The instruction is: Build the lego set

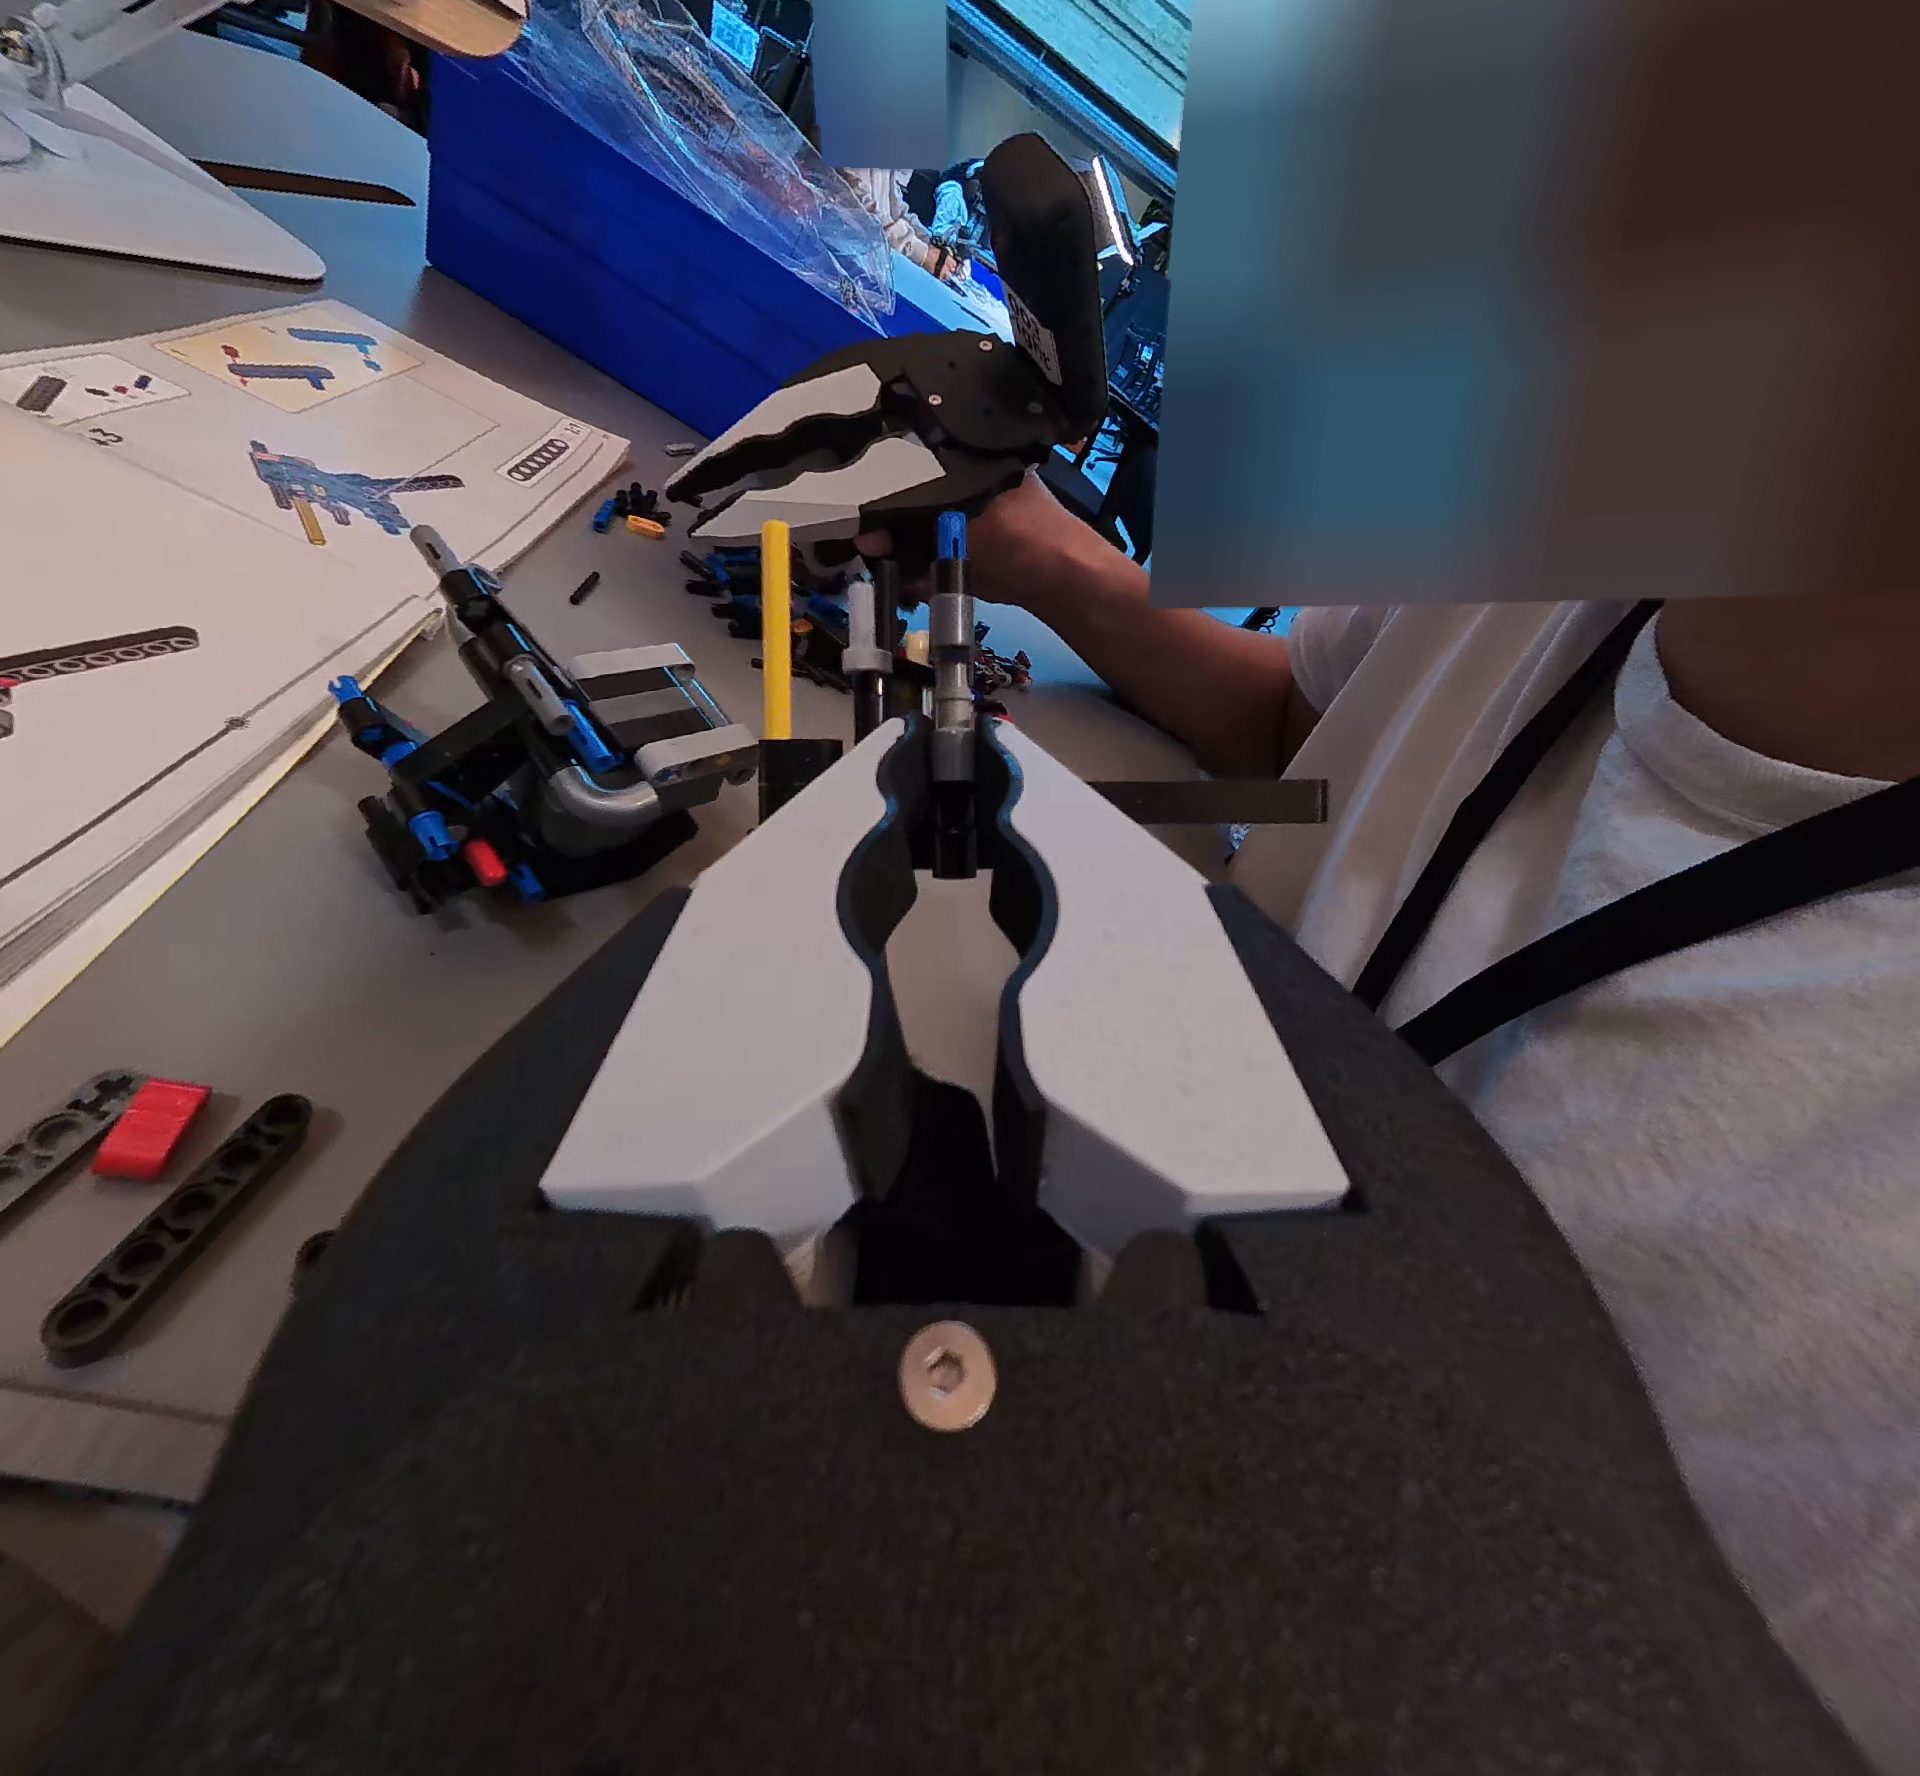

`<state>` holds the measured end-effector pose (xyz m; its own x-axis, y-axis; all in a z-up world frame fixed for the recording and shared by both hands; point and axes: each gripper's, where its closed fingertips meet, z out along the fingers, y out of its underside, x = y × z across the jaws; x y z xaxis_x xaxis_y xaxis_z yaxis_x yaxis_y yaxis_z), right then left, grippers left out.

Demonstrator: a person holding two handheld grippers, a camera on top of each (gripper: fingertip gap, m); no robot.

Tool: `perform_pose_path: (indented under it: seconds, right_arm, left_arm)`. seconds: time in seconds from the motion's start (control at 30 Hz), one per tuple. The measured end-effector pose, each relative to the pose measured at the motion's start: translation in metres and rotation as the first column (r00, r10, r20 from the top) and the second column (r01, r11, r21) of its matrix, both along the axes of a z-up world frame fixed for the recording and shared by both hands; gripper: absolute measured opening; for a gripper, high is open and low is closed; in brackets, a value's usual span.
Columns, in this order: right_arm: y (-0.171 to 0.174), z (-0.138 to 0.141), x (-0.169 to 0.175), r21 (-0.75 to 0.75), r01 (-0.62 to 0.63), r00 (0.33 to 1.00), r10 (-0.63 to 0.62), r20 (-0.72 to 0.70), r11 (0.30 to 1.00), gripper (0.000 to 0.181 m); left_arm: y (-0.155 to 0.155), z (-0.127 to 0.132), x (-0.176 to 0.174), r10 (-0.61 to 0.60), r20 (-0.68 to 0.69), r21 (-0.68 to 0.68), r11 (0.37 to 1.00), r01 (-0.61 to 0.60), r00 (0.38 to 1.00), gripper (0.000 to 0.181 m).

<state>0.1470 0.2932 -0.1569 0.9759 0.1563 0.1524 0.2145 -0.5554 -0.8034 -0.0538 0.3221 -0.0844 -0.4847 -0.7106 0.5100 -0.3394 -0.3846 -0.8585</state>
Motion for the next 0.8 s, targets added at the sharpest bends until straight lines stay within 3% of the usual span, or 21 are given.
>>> perform_pose_path:
  seconds: [0.17,0.3,0.43,0.53,0.63,0.8]
  right_arm:
    - [0.001,0.003,-0.008,0.011,-0.026,0.999,0.027,-0.024,1.000,0.021]
    - [0.001,0.019,-0.039,0.074,-0.130,0.982,0.139,-0.131,0.989,0.022]
    - [-0.006,0.043,-0.095,0.181,-0.319,0.901,0.357,-0.245,0.930,0.023]
    - [-0.019,0.056,-0.149,0.242,-0.461,0.793,0.519,-0.320,0.854,0.024]
    - [-0.022,0.064,-0.179,0.295,-0.498,0.760,0.574,-0.305,0.816,0.024]
    - [-0.024,0.072,-0.197,0.363,-0.519,0.739,0.620,-0.263,0.774,0.022]
  left_arm:
    - [0.002,0.001,0.001,0.027,0.018,0.037,0.999,-0.027,0.999,0.006]
    - [0.002,0.007,0.001,0.061,0.072,0.103,0.992,-0.069,0.996,0.006]
    - [-0.001,0.015,0.001,0.091,0.197,0.219,0.966,-0.135,0.976,0.006]
    - [-0.014,0.022,-0.001,0.064,0.332,0.302,0.938,-0.170,0.941,0.006]
    - [-0.032,0.026,-0.004,0.016,0.409,0.362,0.915,-0.178,0.913,0.006]
    - [-0.053,0.029,-0.004,-0.024,0.451,0.397,0.901,-0.176,0.892,0.006]
